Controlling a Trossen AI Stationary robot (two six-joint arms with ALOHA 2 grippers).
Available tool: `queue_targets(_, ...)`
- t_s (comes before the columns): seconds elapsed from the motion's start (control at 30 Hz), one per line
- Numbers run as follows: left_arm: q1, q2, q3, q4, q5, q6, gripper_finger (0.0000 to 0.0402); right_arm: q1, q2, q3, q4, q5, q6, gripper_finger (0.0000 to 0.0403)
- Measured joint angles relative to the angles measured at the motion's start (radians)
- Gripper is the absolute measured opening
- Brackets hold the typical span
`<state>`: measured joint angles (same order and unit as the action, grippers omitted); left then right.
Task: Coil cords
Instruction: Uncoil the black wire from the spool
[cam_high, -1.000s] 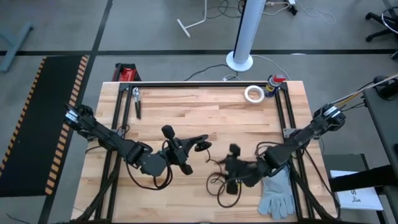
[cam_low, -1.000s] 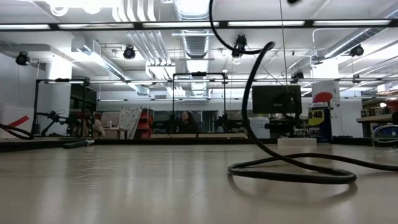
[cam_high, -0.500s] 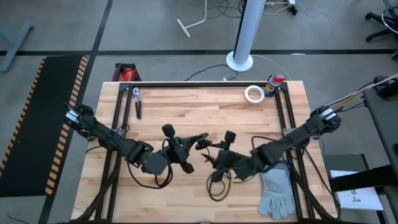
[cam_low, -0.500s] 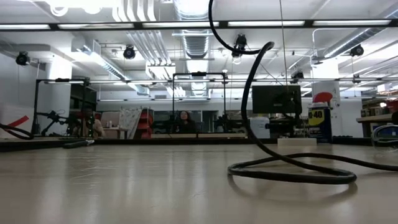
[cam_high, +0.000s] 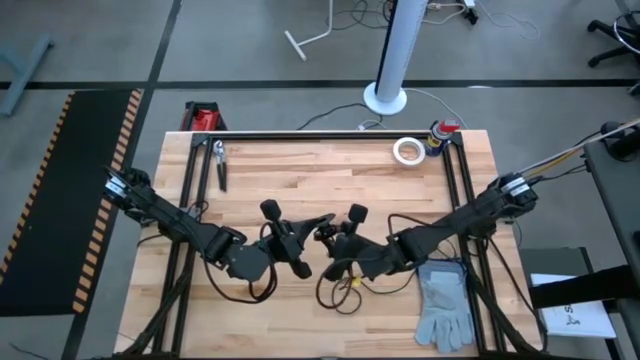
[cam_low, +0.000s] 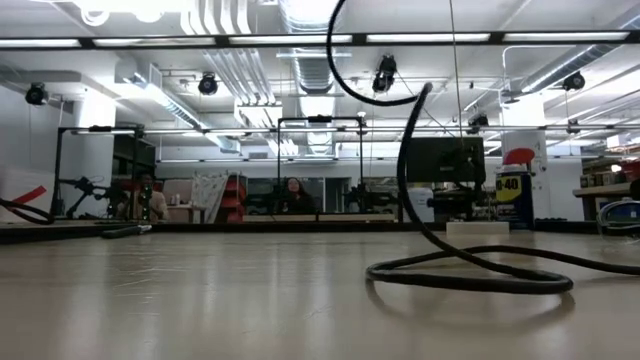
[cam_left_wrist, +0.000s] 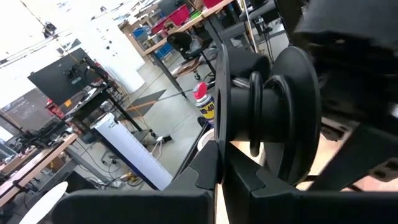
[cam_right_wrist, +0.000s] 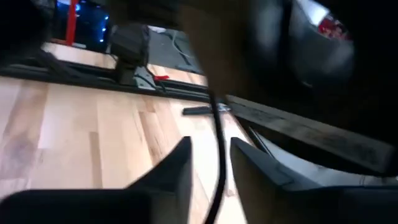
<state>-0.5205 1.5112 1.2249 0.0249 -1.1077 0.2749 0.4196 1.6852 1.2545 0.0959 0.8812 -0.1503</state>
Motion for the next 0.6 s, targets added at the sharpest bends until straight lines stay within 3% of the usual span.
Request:
queue_targets(0.13, 0.000, 0.000, -0.004, -0.006, 0.001, 0.002, 0.0000, 0.014, 0.000, 0.000, -0.001, -0.036, -0.021, 0.0011)
queue_targets(0.43, 0.000, 0.002, -0.006, -0.165, 0.027, 0.023, 0.0000, 0.063, -0.004, 0.011, -0.007, -0.056, -0.048, 0.0004)
queue_targets(0.6, 0.000, 0.005, -0.007, -0.166, 0.025, 0.057, 0.0000, 0.060, -0.002, 0.006, -0.013, -0.077, -0.025, 0.0003)
